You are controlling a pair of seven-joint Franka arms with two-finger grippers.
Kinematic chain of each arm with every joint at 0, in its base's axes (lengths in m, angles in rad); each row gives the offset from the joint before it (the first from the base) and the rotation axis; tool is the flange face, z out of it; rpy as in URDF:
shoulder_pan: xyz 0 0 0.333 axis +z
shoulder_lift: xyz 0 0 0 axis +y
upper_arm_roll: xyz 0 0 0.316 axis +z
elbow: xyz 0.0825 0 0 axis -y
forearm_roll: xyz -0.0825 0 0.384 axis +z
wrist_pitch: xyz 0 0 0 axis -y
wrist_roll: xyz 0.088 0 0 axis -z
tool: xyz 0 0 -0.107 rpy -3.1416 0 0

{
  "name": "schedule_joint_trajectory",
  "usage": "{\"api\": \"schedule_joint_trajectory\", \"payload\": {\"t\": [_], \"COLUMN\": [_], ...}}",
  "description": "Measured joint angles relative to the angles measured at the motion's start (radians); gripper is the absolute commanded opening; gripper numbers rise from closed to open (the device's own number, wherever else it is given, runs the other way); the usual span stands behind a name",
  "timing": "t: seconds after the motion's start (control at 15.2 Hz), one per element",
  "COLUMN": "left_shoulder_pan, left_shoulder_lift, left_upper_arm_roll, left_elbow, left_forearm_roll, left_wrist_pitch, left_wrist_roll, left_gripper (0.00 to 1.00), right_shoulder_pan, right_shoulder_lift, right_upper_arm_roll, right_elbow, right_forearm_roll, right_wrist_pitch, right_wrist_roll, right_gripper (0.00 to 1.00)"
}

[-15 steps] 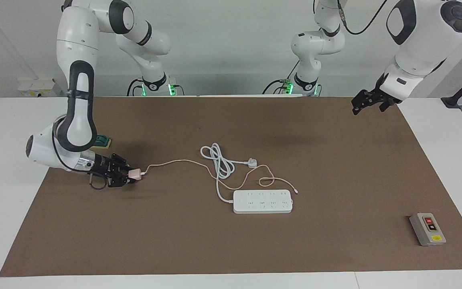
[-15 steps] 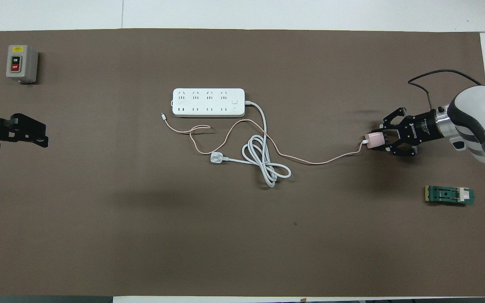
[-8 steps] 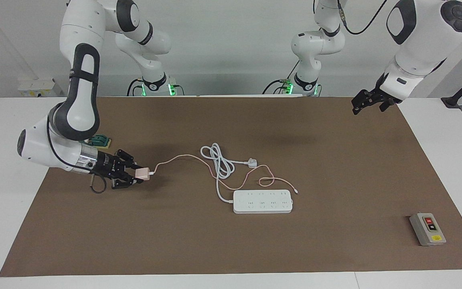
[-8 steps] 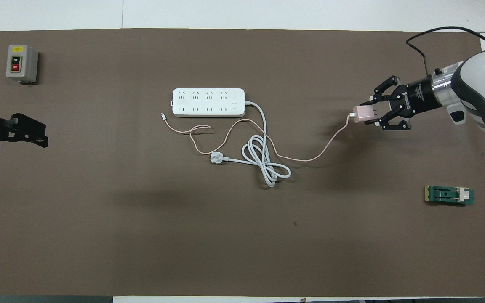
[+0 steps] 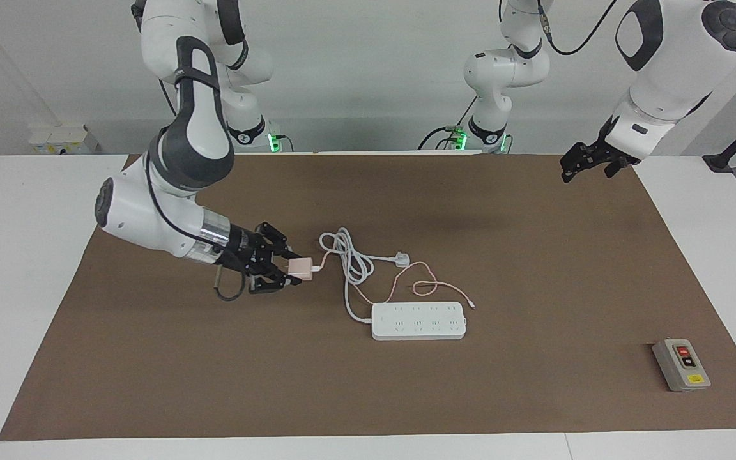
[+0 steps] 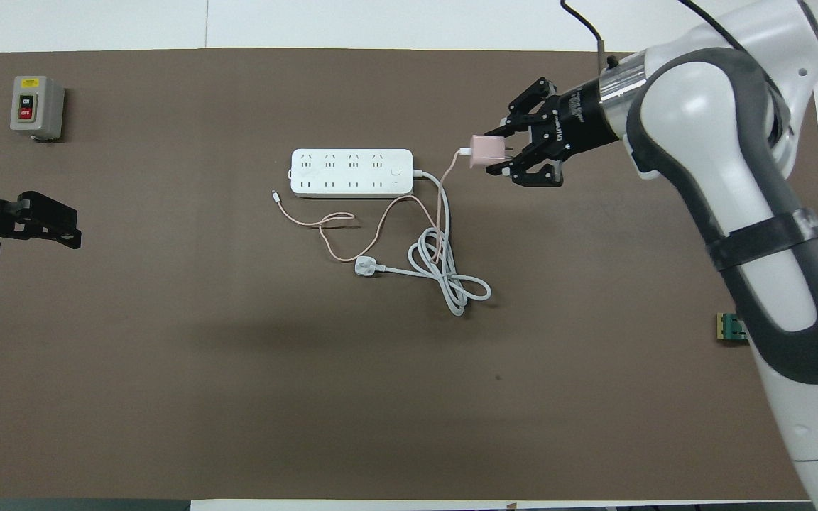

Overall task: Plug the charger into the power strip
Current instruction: 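Lift the pink charger with the right gripper toward the power strip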

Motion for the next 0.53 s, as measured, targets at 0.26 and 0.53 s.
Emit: {"api": "schedule_joint_trajectory", "payload": {"t": [0.26,0.53], "left_shoulder_pan": [0.000,-0.002], "left_shoulder_lift": [0.000,-0.004], "left_upper_arm_roll": [0.000,-0.019], "left_elbow": [0.000,0.000], "left_forearm_roll": [0.000,-0.025], "left_wrist_pitch": [0.000,0.001], "left_wrist_roll": [0.000,0.001], "left_gripper": [1.00,1.00], "right_shoulder_pan": [0.173,0.275], "right_shoulder_lift": [0.020,0.032], "right_upper_arm_roll": [0.001,-0.001], "right_elbow": [0.014,0.016], "right_forearm_roll": [0.000,-0.003], "right_wrist_pitch": [0.199,0.245], "right_wrist_roll": [0.144,0.158], "right_gripper": [0.00,0.00]}}
